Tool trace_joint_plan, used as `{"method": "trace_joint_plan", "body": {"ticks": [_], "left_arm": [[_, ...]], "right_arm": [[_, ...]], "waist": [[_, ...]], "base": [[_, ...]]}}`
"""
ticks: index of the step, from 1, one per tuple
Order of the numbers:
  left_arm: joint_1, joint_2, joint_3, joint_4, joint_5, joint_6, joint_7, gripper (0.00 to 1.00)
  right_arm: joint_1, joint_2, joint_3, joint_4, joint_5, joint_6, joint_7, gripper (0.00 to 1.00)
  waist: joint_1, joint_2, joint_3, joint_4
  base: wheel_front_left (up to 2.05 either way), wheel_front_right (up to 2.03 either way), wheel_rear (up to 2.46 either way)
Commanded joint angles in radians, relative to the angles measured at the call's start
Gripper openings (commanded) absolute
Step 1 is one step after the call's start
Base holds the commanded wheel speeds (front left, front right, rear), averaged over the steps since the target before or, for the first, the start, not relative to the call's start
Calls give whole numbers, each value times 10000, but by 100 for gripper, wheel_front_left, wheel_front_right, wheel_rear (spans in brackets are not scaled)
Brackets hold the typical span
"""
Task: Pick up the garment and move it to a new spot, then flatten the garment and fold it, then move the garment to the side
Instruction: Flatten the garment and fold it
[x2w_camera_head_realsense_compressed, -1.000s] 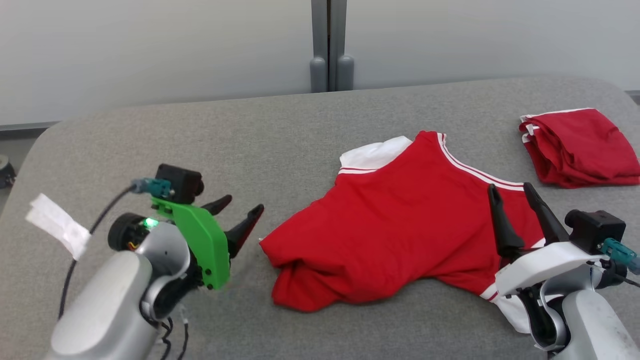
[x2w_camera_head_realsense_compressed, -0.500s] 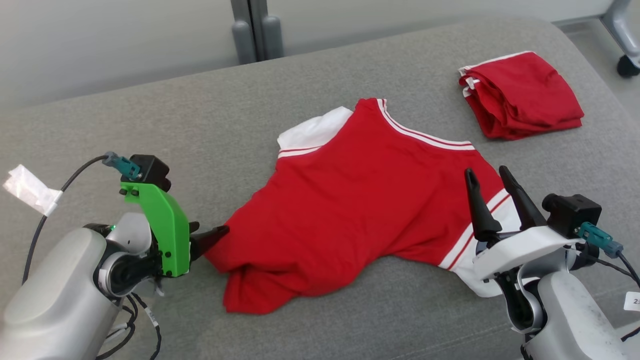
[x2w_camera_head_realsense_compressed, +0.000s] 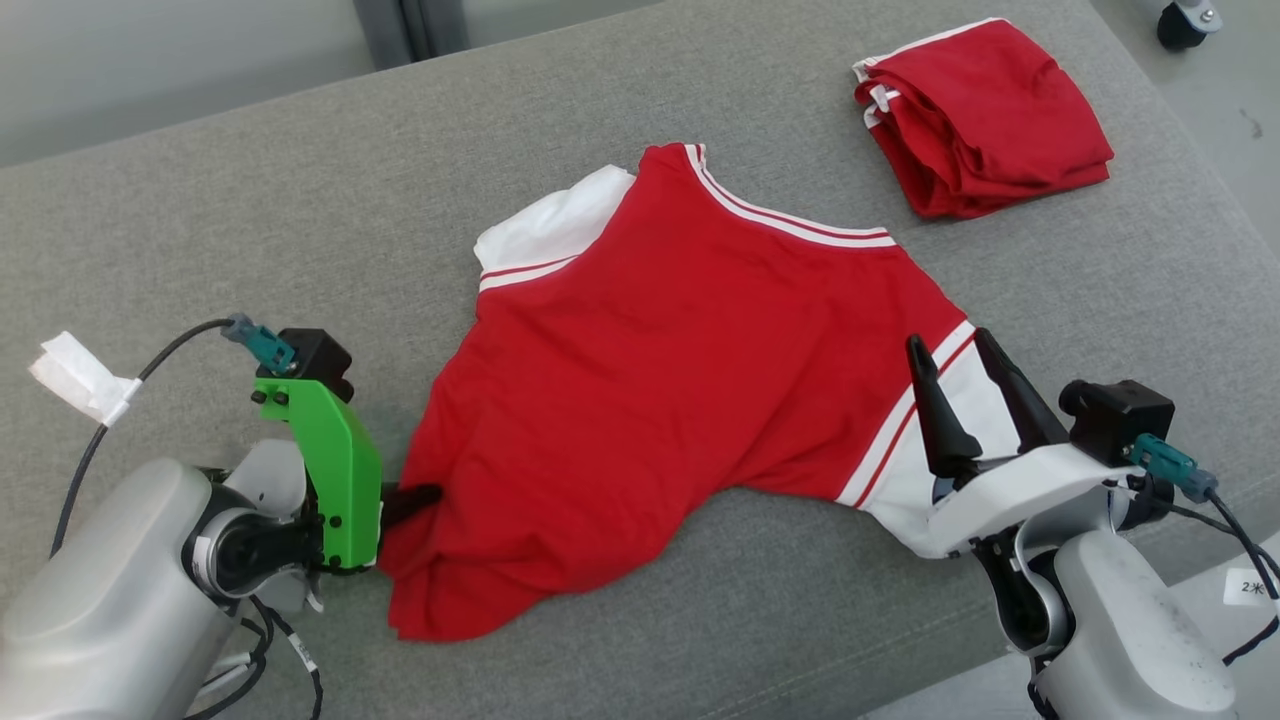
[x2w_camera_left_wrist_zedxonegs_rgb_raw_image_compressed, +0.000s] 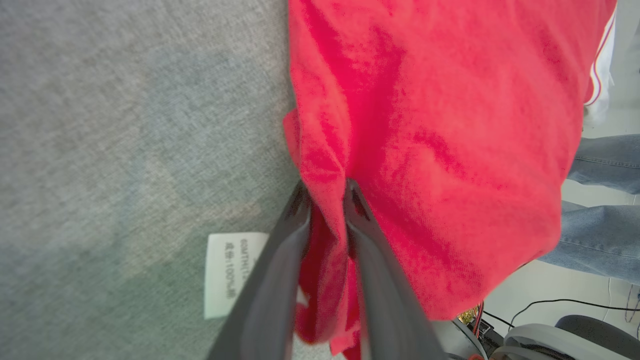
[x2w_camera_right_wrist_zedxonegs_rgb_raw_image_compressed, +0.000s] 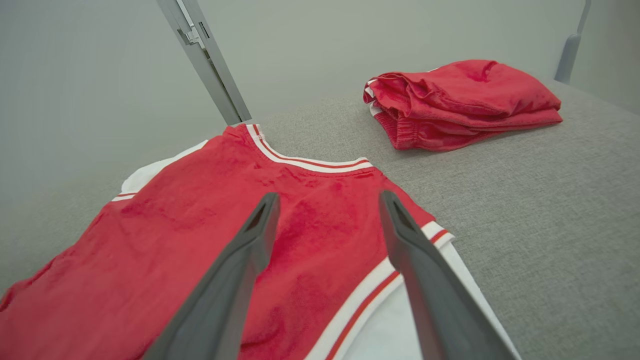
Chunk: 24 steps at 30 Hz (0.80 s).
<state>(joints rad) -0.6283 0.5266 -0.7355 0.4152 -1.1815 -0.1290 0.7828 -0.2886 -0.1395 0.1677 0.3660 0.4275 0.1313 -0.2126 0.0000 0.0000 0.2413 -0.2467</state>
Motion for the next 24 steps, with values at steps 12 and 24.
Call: {"method": "trace_joint_plan", "body": {"ticks": [12, 24], "left_arm": [[-945, 1217, 892, -423, -754, 0, -932, 0], [-1938, 1865, 1760, 1257, 632, 566, -3405, 0]], "right_arm": [[151, -241, -28, 51, 57, -11, -136, 100], [-314, -101, 148, -148, 116, -11, -160, 100]], "waist": [[0, 0, -395, 384], [0, 0, 709, -333]], "base": [[0, 0, 0], [0, 0, 0]]}}
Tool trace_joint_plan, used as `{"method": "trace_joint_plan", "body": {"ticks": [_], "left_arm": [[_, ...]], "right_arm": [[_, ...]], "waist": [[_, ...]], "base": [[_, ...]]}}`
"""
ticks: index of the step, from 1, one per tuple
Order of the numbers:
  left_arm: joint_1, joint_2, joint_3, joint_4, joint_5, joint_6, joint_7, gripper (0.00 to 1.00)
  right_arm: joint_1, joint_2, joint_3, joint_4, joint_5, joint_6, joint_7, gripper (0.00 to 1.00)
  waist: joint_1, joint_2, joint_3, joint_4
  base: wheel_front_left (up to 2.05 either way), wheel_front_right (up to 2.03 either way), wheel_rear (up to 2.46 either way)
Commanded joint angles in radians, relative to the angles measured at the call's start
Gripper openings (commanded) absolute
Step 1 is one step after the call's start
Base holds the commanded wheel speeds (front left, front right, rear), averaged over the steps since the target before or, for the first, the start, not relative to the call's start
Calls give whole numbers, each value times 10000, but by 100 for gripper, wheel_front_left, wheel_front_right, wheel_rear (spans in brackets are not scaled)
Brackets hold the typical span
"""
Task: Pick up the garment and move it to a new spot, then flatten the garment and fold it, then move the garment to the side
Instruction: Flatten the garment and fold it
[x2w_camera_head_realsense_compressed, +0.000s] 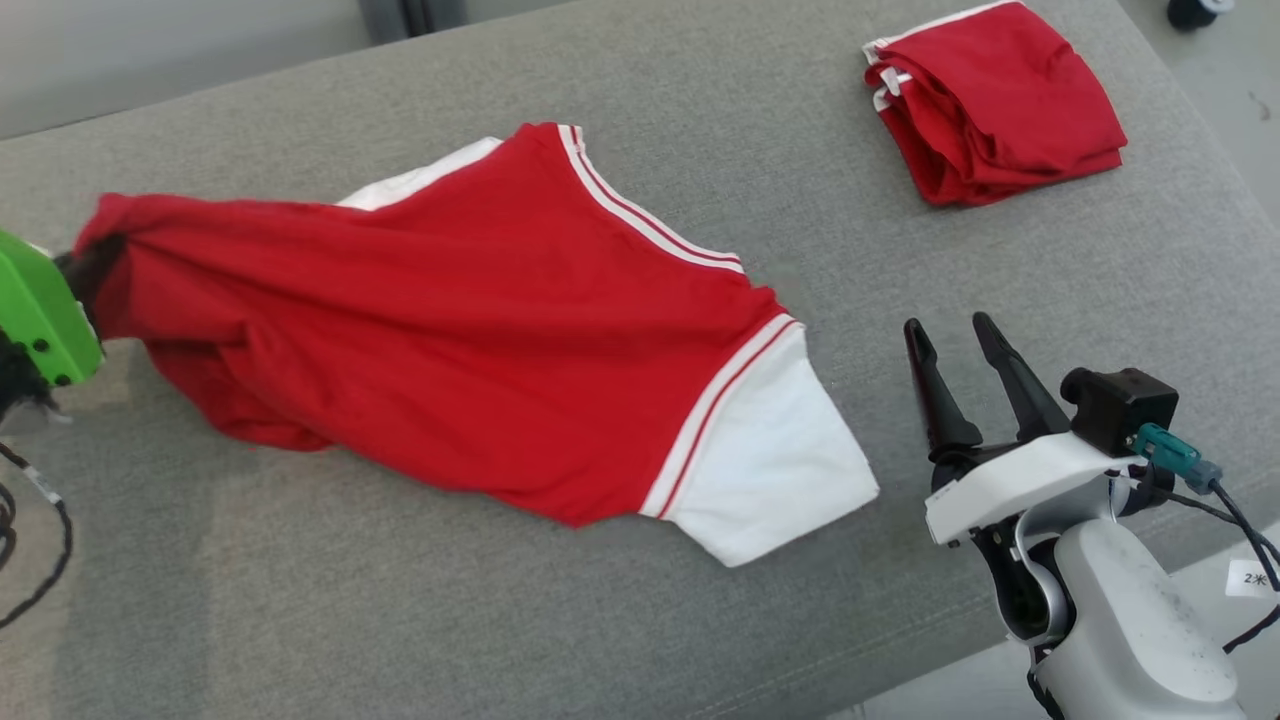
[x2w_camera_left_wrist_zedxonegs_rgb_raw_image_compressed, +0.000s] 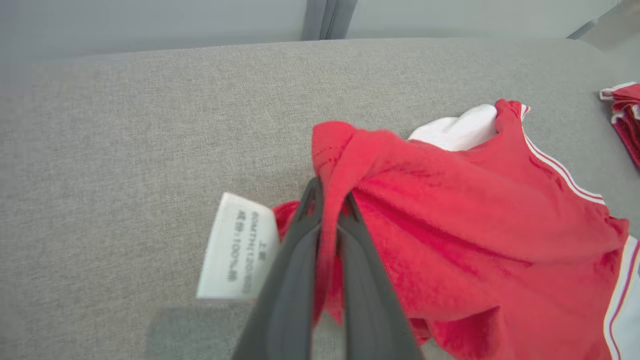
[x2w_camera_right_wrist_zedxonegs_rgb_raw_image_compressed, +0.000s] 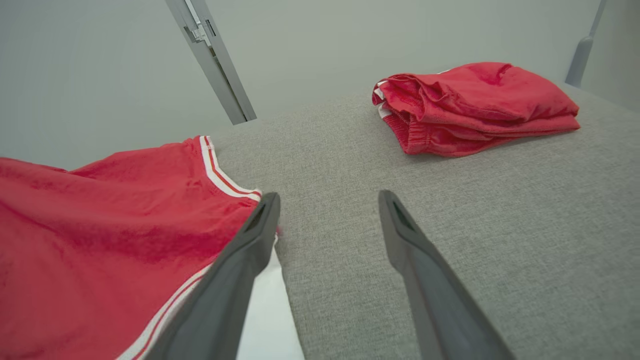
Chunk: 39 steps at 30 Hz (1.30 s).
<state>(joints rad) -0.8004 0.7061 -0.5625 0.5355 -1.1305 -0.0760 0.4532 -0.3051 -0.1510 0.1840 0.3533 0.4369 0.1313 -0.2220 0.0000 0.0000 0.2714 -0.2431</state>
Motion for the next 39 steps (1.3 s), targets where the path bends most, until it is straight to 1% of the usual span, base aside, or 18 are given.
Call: {"method": "trace_joint_plan", "body": {"ticks": [1, 2, 3, 6, 10, 12, 15, 20, 22, 24, 26, 27, 31, 34, 36, 39], "left_arm": [[-304, 51, 39, 336, 285, 56, -428, 0], [-345, -21, 15, 572, 428, 58, -612, 36], [-407, -123, -37, 874, 547, 51, -775, 100], [-639, -293, -222, 1489, 831, -78, -1095, 100], [-791, -670, -548, 1857, 1118, -374, -1561, 100], [-856, -774, -763, 1770, 1288, -459, -1900, 100], [-846, -848, -812, 1432, 1394, -522, -2693, 100], [-92, -830, -696, 593, 1497, -485, -4082, 100], [291, -809, -692, 118, 1703, -255, -4656, 100], [776, -753, -696, -428, 1933, 100, -5272, 100], [1344, -728, -743, -948, 2268, 571, -5877, 100], [1716, -680, -805, -1234, 2547, 902, -6226, 100], [3126, -823, -686, -2237, 3027, 2057, -6988, 100], [4306, -1171, -245, -2952, 3287, 2814, -7178, 100], [4972, -1498, 278, -3492, 3734, 3180, -7182, 100], [6127, -2126, 1091, -4058, 4310, 3480, -7179, 100]], "right_arm": [[-170, 37, -7, -18, 26, -11, -95, 100], [-189, 55, 7, -1, 27, -11, -106, 100], [-216, 73, 21, 30, 28, -11, -125, 100], [-240, 121, 10, 152, 26, -11, -187, 100], [-92, 41, 12, 370, 31, -11, -215, 100], [-15, -30, 51, 421, -12, -11, -237, 100], [121, -110, 86, 393, -52, -11, -257, 100], [358, -197, 42, 294, -117, -11, -229, 100], [480, -234, -7, 208, -192, -11, -199, 100], [640, -274, -56, 128, -255, -11, -146, 100], [743, -321, -186, 48, -313, -13, -119, 100], [804, -335, -229, -12, -357, -11, -108, 100], [1003, -284, -380, -251, -470, -11, -40, 100], [1090, -239, -550, -416, -516, -11, -76, 100], [1211, -207, -622, -507, -557, -11, -110, 100], [1314, -221, -678, -608, -601, -11, -126, 100]], "waist": [[0, 0, 514, -447], [0, 0, 564, -489], [0, 0, 594, -516], [0, 0, 500, -480], [0, 0, -36, -81], [0, 0, -389, 186], [0, 0, -934, 598], [0, 0, -1636, 1298], [0, 0, -1831, 1615], [0, 0, -2015, 1902], [0, 0, -2172, 2176], [0, 0, -2246, 2304], [0, 0, -2400, 2659], [0, 0, -2484, 2877], [0, 0, -2536, 3014], [0, 0, -2579, 3145]], "base": [[0, 0, 0], [0, 0, 0], [0, 0, 0], [0, 0, 0], [0, 0, 0], [0, 0, 0], [0, 0, 0], [0, 0, 0], [0, 0, 0], [0, 0, 0], [0, 0, 0], [0, 0, 0], [0, 0, 0], [0, 0, 0], [0, 0, 0], [0, 0, 0]]}}
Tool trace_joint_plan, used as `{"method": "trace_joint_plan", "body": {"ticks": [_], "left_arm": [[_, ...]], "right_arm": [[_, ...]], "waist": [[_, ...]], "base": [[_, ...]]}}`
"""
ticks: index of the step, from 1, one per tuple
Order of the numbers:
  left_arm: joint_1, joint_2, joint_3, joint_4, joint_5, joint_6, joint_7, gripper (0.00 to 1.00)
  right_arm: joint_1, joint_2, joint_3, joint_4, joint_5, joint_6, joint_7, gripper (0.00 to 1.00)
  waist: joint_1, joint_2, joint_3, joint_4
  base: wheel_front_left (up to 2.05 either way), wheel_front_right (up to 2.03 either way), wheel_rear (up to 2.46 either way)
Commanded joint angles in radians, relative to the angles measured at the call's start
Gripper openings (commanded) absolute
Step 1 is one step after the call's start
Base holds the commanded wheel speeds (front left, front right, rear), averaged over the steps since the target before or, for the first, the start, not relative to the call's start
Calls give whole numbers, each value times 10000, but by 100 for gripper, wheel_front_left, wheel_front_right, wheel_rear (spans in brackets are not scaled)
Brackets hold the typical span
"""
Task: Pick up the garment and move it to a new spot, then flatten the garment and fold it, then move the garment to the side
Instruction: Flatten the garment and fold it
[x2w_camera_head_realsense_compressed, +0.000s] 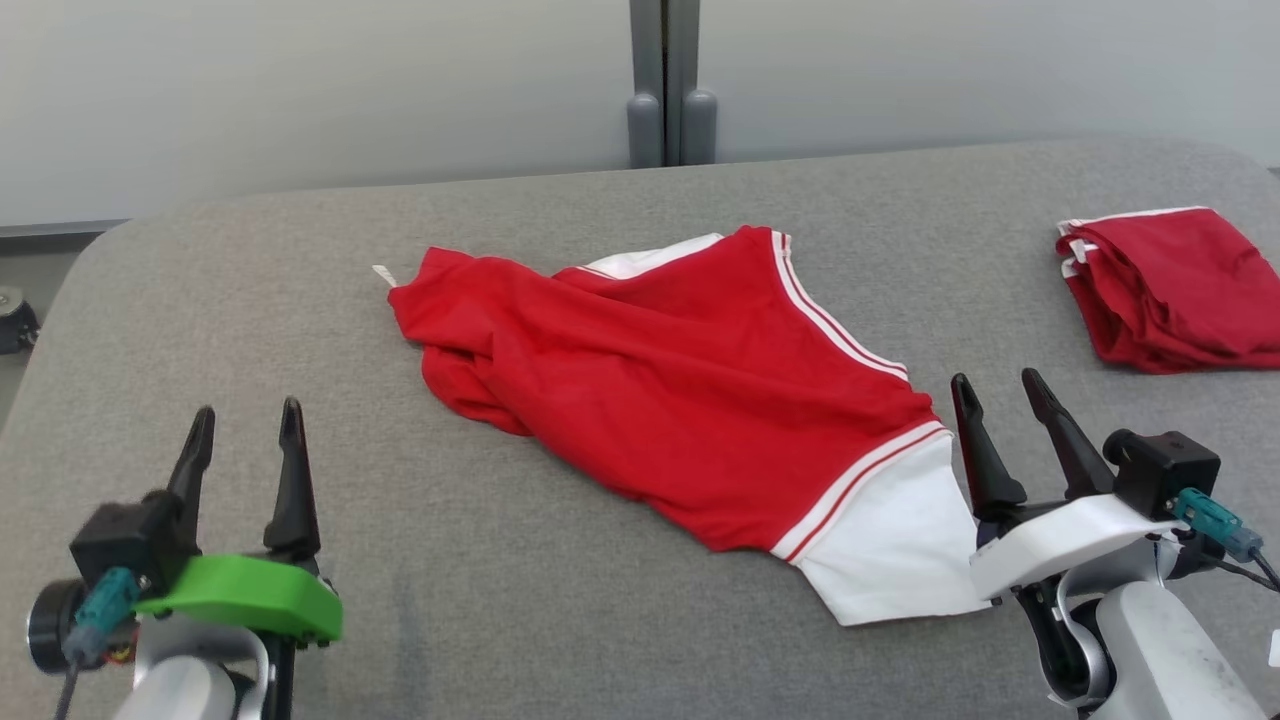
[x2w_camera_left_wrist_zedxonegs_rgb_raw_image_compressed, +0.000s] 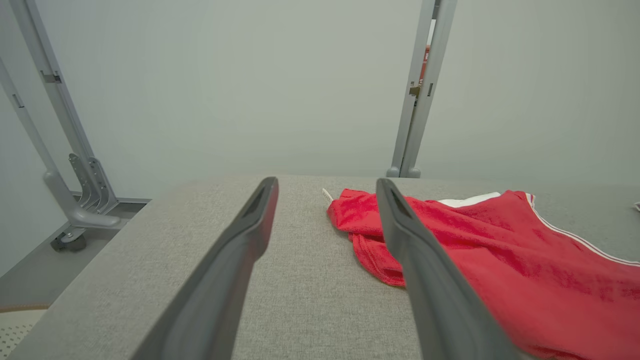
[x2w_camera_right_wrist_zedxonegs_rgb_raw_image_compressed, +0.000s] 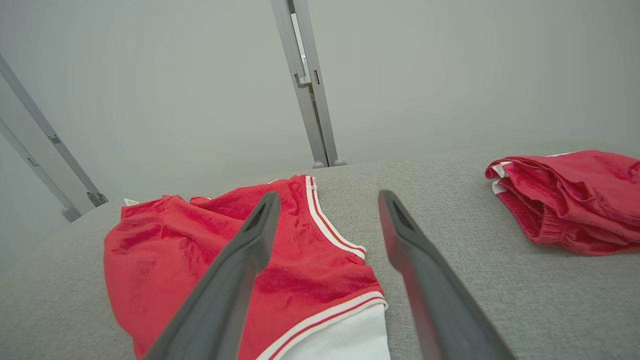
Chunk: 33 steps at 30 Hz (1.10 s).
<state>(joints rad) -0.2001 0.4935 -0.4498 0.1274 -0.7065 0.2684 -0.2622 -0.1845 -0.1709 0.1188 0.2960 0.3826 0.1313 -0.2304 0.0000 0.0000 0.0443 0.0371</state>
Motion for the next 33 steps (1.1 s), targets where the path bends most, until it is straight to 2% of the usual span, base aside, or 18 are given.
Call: {"method": "trace_joint_plan", "body": {"ticks": [1, 4, 7, 13, 18, 26, 33], "left_arm": [[469, -261, 277, -196, 298, 57, -26, 100], [1210, -927, 863, -484, 813, -144, -29, 100], [1654, -1490, 1287, -452, 1284, -574, -30, 100], [1554, -2115, 1632, -152, 1878, -1247, -31, 100], [1296, -2520, 1672, 125, 2137, -1737, -32, 100], [827, -3087, 1782, 541, 2506, -2256, -31, 100], [377, -3655, 1858, 878, 2747, -2641, -33, 100]], "right_arm": [[171, -34, -74, -60, -65, -11, -59, 100], [320, -37, -220, -93, -65, -11, -96, 100], [370, 6, -273, -123, -112, -11, -58, 100], [69, -78, -173, -122, -13, -11, 3, 100], [-644, -447, -27, 505, -247, -8, 209, 100], [-3061, -1175, 669, 2352, -45, -10, 1250, 100], [-5214, -1815, 1233, 4583, 376, -13, 2321, 100]], "waist": [[0, 0, -325, 399], [0, 0, -299, 546], [0, 0, -273, 658], [0, 0, -156, 921], [0, 0, 207, 1271], [0, 0, 887, 1946], [0, 0, 1823, 2925]], "base": [[0, 0, 0], [0, 0, 0], [0, 0, 0], [0, 0, 0], [0, 0, 0], [0, 0, 0], [0, 0, 0]]}}
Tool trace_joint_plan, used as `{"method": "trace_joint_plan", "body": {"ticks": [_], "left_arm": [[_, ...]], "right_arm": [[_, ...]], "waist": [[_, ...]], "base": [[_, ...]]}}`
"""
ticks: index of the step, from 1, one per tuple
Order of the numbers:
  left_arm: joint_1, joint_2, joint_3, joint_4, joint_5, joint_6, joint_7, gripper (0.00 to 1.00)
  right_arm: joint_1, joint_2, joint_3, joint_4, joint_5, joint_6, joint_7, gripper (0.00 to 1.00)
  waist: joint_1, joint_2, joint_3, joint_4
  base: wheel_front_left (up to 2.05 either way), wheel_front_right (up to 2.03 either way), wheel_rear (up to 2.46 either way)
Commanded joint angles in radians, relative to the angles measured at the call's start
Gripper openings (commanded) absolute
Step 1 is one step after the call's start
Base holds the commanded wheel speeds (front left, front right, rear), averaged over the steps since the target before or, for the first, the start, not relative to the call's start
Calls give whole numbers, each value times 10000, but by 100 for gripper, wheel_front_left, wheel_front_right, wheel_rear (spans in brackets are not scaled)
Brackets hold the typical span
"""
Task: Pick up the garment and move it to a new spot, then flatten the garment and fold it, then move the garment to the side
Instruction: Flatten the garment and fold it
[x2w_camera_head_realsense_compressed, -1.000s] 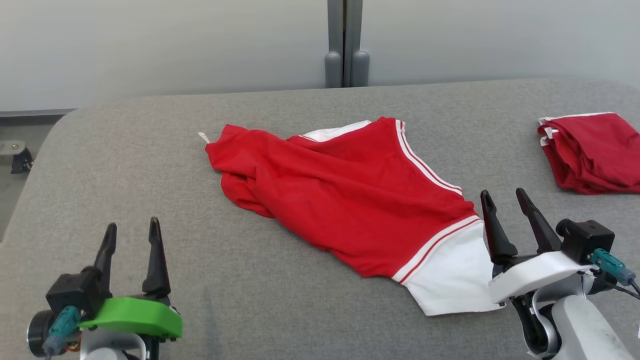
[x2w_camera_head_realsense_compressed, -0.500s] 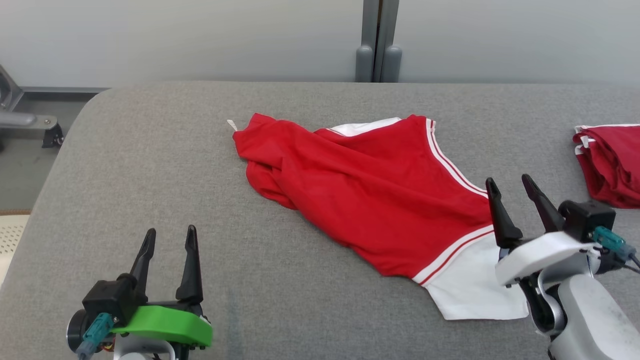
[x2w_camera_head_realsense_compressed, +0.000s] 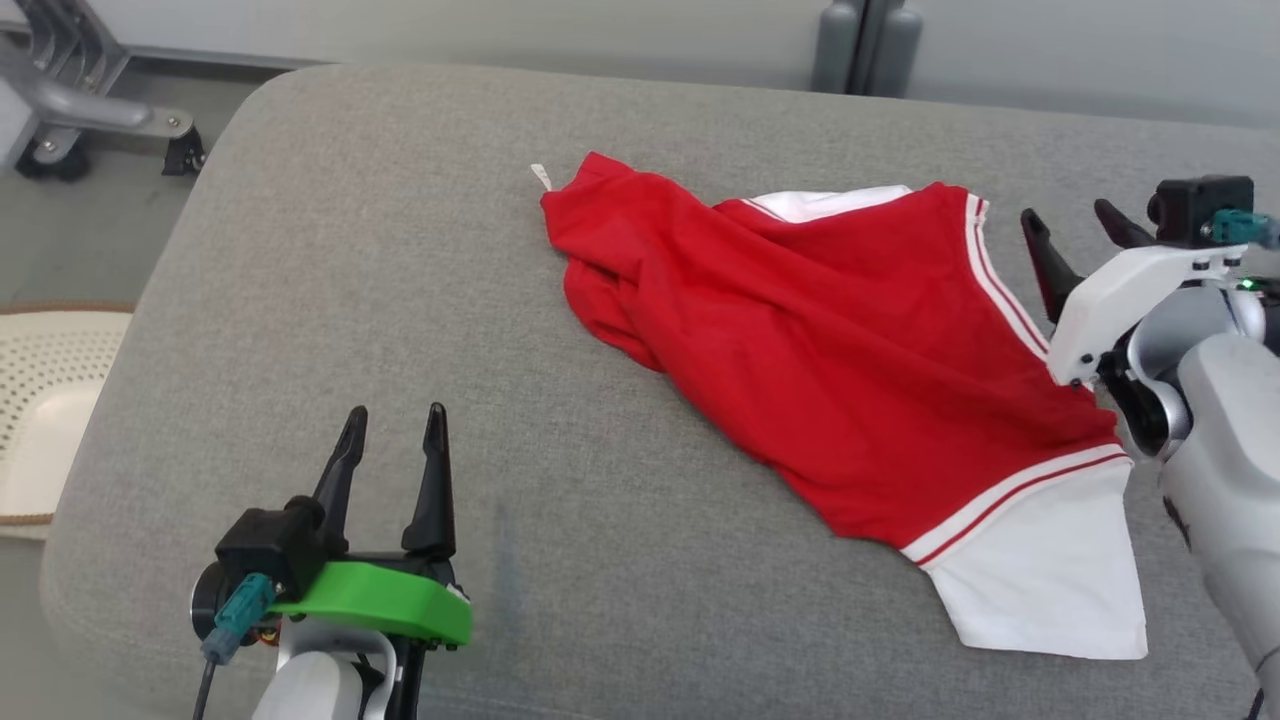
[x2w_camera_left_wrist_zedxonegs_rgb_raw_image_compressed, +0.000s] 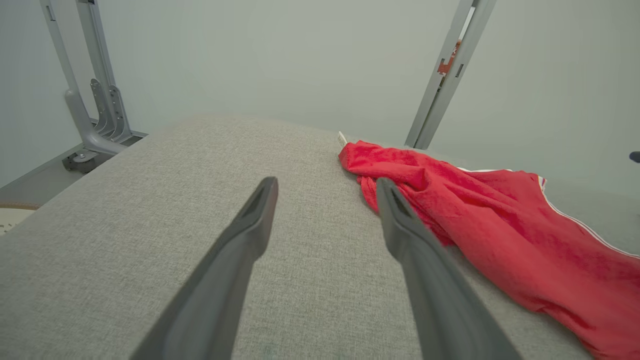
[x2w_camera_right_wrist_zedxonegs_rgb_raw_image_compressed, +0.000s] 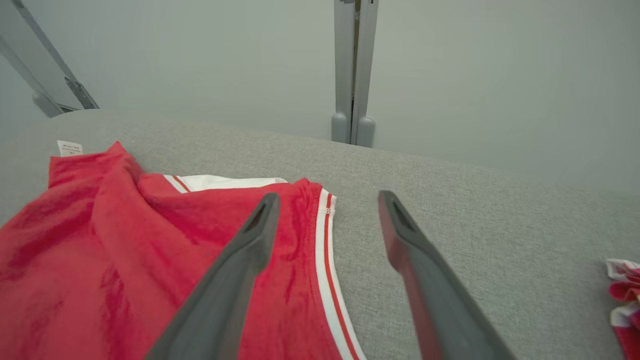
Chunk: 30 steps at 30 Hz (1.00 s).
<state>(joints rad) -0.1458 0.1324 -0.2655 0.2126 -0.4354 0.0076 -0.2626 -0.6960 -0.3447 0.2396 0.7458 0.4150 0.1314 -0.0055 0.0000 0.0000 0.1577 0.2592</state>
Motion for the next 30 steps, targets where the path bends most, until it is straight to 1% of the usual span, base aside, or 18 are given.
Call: {"method": "trace_joint_plan", "body": {"ticks": [1, 4, 9, 13, 18, 19, 20, 21, 24, 27, 30], "left_arm": [[-237, -125, 29, 84, 84, -98, -27, 100], [-403, -314, 114, 228, 207, -254, -27, 100], [-551, -553, 278, 373, 398, -449, -29, 100], [-565, -688, 421, 444, 486, -550, -28, 100], [-519, -748, 573, 507, 563, -645, -28, 100], [-513, -758, 596, 522, 582, -664, -28, 100], [-513, -766, 606, 526, 594, -676, -28, 100], [-520, -781, 620, 533, 608, -693, -29, 100], [-510, -795, 654, 549, 657, -710, -29, 100], [-540, -805, 669, 518, 726, -742, -29, 100], [-579, -812, 674, 460, 795, -784, -28, 100]], "right_arm": [[-375, -165, 165, 429, 80, -15, 290, 100], [-1004, -490, 399, 1505, 194, -15, 925, 100], [-1669, -682, 804, 2781, 658, -15, 1756, 100], [-1953, -655, 1057, 3539, 1037, -15, 2522, 100], [-1790, -416, 1424, 4292, 1402, -7, 3592, 99], [-1765, -381, 1521, 4349, 1442, -5, 3687, 57], [-1802, -392, 1570, 4318, 1511, -4, 3677, 19], [-1872, -424, 1623, 4232, 1555, -4, 3491, 0], [-2167, -628, 1694, 3985, 1634, -8, 2856, 0], [-2679, -1074, 1644, 3851, 1602, -19, 1959, 0], [-3063, -1388, 1508, 3908, 1594, -18, 1285, 0]], "waist": [[0, 0, 847, 873], [0, 0, 1204, 1327], [0, 0, 1518, 1851], [0, 0, 1558, 2015], [0, 0, 1521, 2032], [0, 0, 1503, 2013], [0, 0, 1499, 1999], [0, 0, 1488, 1968], [0, 0, 1459, 1845], [0, 0, 1467, 1717], [0, 0, 1588, 1619]], "base": [[0, 0, 0], [0, 0, 0], [0, 0, 0], [0, 0, 0], [0, 0, 0], [0, 0, 0], [0, 0, 0], [0, 0, 0], [0, 0, 0], [0, 0, 0], [0, 0, 0]]}}
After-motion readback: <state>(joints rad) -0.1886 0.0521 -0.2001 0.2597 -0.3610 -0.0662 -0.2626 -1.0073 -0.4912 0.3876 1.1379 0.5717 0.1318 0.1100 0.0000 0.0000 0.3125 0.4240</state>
